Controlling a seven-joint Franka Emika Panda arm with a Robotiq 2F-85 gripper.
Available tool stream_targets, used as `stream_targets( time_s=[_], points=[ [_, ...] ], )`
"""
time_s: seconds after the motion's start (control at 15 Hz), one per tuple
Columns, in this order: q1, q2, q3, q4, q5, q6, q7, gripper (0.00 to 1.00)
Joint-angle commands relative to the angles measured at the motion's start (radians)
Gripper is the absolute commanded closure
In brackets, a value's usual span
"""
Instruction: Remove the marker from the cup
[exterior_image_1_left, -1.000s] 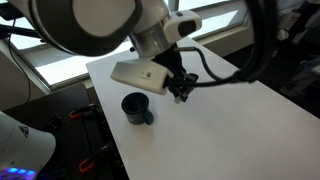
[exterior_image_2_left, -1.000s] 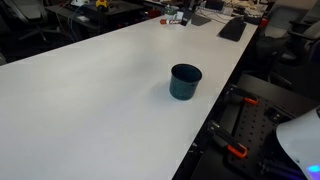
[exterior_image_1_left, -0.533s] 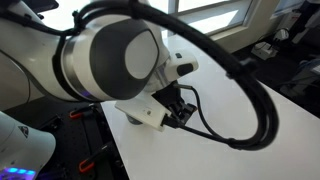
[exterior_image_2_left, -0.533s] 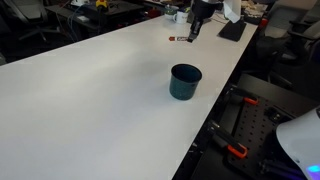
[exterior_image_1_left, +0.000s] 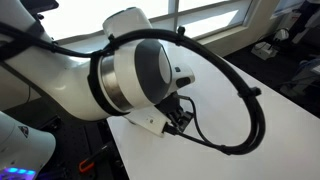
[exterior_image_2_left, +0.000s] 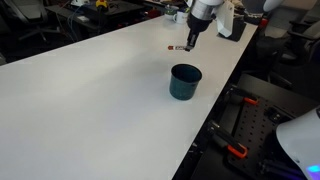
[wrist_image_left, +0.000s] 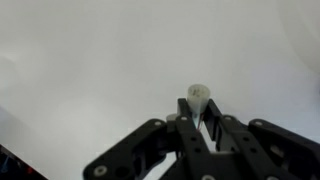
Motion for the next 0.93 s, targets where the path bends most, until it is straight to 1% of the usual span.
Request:
stream_targets(
  time_s=[0.0,0.2,0.27,0.33,0.4,0.53,0.6,0.87],
  points=[
    [0.015,0.079,0.002,0.055,-0.120,-0.020,0.136,0.95],
    [0.013,0.148,0.010,0.077,-0.178,-0.030,0.205,0.95],
    [0.002,0.107,0.004,0.048,-0.140,-0.005,0.147,0.55],
    [0.002,0.124,0.004,0.052,-0.143,-0.005,0.155,0.79],
    [0.001,0.131,0.004,0.053,-0.142,-0.005,0.155,0.74],
    [0.001,0.129,0.004,0.053,-0.142,-0.004,0.154,0.58],
    [0.001,0.128,0.004,0.054,-0.142,-0.004,0.154,0.55],
    [0.001,0.128,0.004,0.054,-0.142,-0.004,0.154,0.55]
  ],
)
